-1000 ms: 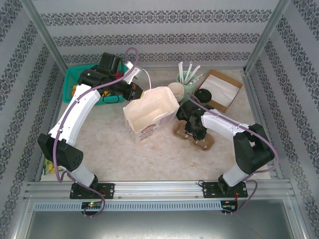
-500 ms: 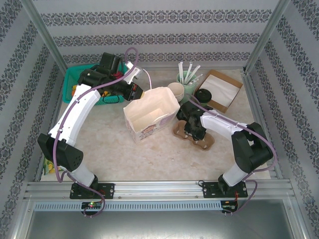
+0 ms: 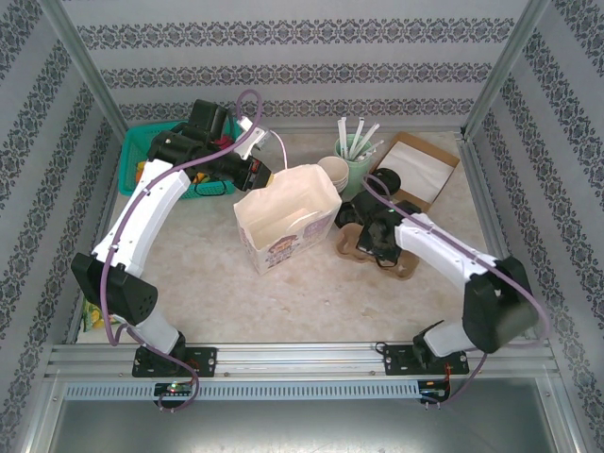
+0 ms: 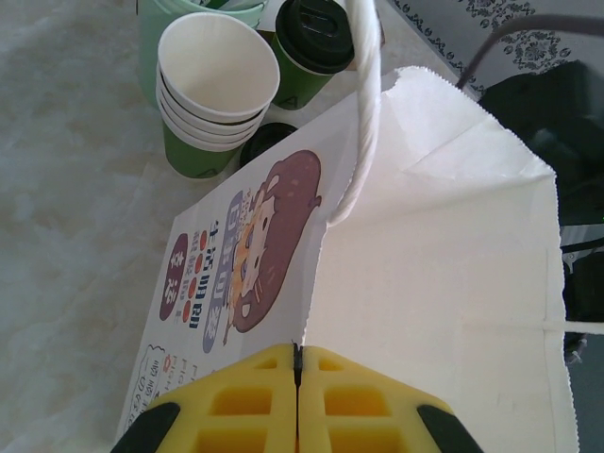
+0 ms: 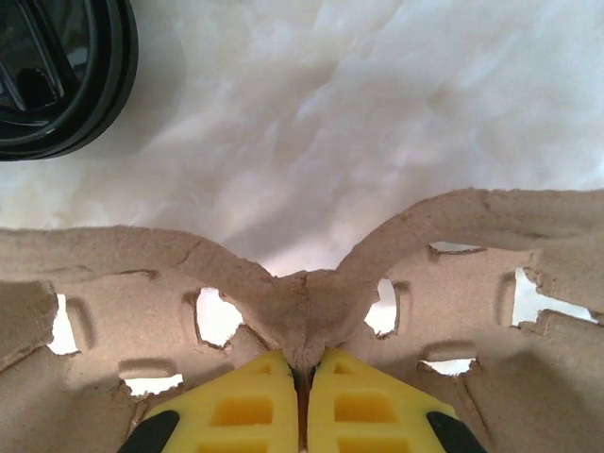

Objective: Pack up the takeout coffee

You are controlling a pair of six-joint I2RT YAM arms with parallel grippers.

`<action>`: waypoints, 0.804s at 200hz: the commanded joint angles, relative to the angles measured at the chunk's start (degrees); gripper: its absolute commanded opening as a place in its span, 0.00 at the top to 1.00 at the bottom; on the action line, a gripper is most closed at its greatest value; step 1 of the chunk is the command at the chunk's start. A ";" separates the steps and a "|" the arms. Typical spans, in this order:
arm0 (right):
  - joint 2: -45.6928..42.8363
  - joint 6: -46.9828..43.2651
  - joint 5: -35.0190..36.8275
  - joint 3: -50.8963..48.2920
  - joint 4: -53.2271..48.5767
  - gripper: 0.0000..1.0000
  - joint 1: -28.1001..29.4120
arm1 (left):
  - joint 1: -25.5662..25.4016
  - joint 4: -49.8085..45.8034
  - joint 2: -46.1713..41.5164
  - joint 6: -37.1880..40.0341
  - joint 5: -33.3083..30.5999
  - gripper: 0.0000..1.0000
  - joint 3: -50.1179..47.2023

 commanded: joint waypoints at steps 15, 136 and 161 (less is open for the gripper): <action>-8.32 -9.25 2.14 6.67 -8.76 1.00 -3.44 | -0.47 -1.33 0.74 -1.74 2.11 1.00 1.00; 5.47 -24.89 -48.59 51.12 -1.26 1.00 -3.71 | -0.46 -0.61 3.13 -1.42 5.91 1.00 1.88; 7.48 -20.14 -59.48 50.70 4.42 1.00 -2.07 | -0.44 0.11 3.31 -1.48 6.18 1.00 1.37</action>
